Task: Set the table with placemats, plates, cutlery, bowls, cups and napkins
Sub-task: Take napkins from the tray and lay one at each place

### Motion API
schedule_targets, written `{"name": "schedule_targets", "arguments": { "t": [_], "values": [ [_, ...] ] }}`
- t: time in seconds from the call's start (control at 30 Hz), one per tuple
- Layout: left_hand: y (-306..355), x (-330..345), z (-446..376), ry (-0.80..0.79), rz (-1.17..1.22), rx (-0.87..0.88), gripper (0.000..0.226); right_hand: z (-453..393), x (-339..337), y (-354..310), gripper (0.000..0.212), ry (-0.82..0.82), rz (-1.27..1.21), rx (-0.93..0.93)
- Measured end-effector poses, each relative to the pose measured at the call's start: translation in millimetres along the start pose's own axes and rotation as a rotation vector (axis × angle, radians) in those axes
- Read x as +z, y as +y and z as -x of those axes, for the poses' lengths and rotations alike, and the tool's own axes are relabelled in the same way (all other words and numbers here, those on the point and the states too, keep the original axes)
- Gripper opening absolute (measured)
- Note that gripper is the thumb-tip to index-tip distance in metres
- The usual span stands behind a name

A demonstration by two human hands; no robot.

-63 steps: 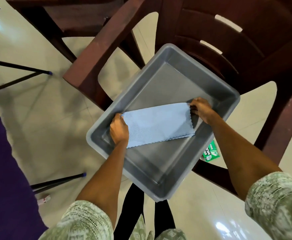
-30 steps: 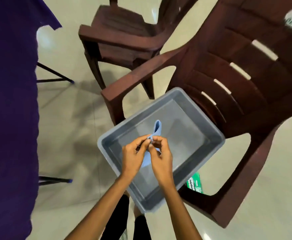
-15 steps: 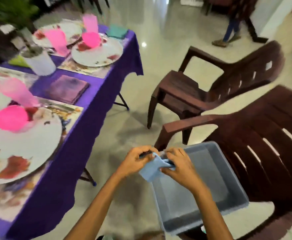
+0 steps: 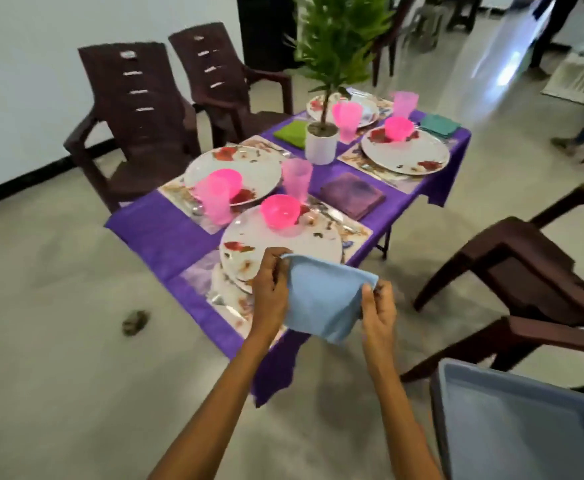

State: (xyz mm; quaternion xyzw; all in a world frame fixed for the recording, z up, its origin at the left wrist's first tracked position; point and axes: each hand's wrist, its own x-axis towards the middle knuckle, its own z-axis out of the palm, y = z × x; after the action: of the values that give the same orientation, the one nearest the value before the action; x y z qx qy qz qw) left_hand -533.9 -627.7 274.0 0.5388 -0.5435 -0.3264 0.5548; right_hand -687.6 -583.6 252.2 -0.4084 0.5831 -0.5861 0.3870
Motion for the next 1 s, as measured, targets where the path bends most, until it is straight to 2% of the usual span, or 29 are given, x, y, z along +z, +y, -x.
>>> {"name": "schedule_targets", "arguments": {
  "t": [0.1,0.17,0.23,0.3,0.37,0.43,0.53,0.63,0.73,0.83,0.87,0.93,1.0],
  "values": [
    [-8.3,-66.7,-10.2,0.164,0.291,-0.219,0.009,25.8,94.9,-19.8,0.01,0.114,0.066,-0.048],
    [-15.2,-108.1,-15.3,0.095,0.517,-0.413,0.012,36.6,141.5,-28.1,0.007,0.146,0.087,-0.078],
    [-22.1,-153.7,-21.2,-0.056,0.572,-0.567,0.013,44.3,183.3,-30.9,0.008,0.123,0.112,-0.088],
    [-32.4,-193.0,-30.5,-0.13,0.589,-0.632,0.012,46.6,218.2,-30.8,0.01,0.074,0.143,-0.117],
    [-39.8,-218.3,-45.7,-0.072,0.555,-0.63,0.008,45.6,246.4,-30.5,0.008,0.026,0.166,-0.13],
    [-53.1,-231.0,-65.9,0.041,0.346,-0.556,0.002,39.4,274.0,-28.3,0.008,0.006,0.169,-0.123],
    [-82.7,-234.7,-95.4,0.187,0.049,-0.376,0.007,18.4,312.3,-19.2,0.008,0.045,0.157,-0.094],
    [-111.9,-240.7,-128.3,0.284,-0.016,-0.278,0.004,-11.1,356.9,-4.2,0.012,0.057,0.158,-0.075],
    [-135.3,-253.2,-167.1,0.302,-0.064,-0.278,0.01,-36.9,397.9,11.2,0.014,0.045,0.177,-0.045],
    [-151.8,-270.3,-219.7,0.185,0.005,-0.37,0.01,-63.6,433.0,13.5,0.01,0.097,0.181,0.011],
    [-157.6,-277.2,-240.2,0.093,0.069,-0.434,0.005,-73.7,444.3,17.0,0.012,0.121,0.167,0.056],
    [-175.3,-291.2,-270.9,-0.098,0.128,-0.577,0.022,-87.2,459.2,23.9,0.015,0.179,0.176,0.14],
    [-191.4,-305.5,-291.6,-0.281,0.118,-0.667,0.027,-95.5,468.9,29.3,0.013,0.206,0.178,0.154]
  ]
}}
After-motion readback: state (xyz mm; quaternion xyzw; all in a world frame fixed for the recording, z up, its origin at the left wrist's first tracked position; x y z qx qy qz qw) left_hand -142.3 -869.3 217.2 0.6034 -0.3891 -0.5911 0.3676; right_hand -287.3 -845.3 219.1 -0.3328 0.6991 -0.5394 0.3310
